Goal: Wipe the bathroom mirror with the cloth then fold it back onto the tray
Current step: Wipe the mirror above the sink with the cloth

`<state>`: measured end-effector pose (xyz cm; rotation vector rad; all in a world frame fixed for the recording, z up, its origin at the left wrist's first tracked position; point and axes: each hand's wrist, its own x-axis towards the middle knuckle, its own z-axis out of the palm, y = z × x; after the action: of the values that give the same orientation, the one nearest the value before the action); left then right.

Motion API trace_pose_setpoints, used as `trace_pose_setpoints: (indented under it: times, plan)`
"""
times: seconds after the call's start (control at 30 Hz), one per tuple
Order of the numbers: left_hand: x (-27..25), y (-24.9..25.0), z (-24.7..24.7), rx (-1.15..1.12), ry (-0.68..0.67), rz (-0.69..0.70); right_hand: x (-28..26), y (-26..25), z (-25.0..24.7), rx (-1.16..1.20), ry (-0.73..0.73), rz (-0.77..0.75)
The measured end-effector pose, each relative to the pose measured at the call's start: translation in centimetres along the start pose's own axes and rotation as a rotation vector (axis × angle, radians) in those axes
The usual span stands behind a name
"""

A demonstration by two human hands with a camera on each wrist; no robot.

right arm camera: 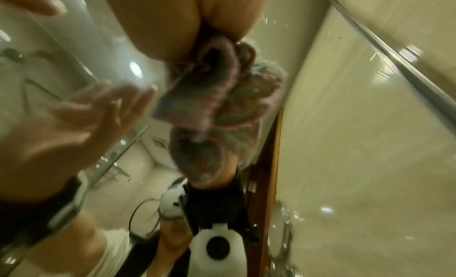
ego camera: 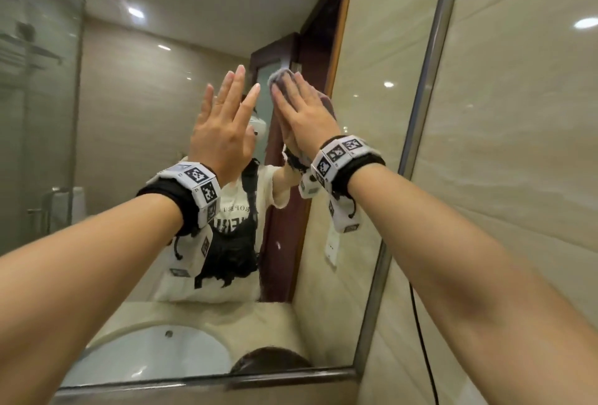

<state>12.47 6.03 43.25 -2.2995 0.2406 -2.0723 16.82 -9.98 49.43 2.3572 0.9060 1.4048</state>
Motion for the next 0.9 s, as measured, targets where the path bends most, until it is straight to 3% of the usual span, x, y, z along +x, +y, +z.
trace_pose_setpoints:
  times: [0.1,0.27,0.4,0.53,0.63,0.73,0.8,0.83,0.9]
  plan:
    - [0.1,-0.9,0.4,0.021,-0.007,-0.002,3.5,0.6,-2.2,0.003,-0.031,0.059]
    - [0.0,-1.8,0.3,0.041,0.014,-0.012,6.3,4.5,-4.6,0.166,-0.006,0.481]
    - [0.2,-1.9,-0.7,0.080,0.027,0.018,1.9,7.9,-3.2,0.152,-0.038,0.756]
    - [0.0,-1.3,-1.6,0.086,0.009,0.011,-4.2,8.5,1.0,0.062,-0.145,0.904]
    - [-0.5,-0.6,-1.8,0.086,0.013,-0.023,-7.4,6.7,2.7,0.153,-0.300,0.928]
    - [-1.9,-0.1,-1.7,0.068,-0.061,-0.061,-8.8,5.5,3.8,0.253,-0.501,0.867]
    - [-2.5,0.1,-3.0,0.053,-0.093,-0.079,-9.1,4.4,2.7,0.299,-0.555,0.810]
    - [-4.7,-0.5,-8.2,0.072,-0.115,-0.117,-9.9,0.7,0.1,0.416,-0.523,0.735]
    - [-5.5,-0.8,-8.2,0.057,-0.089,-0.086,-10.4,-1.2,-0.1,0.394,-0.344,0.643]
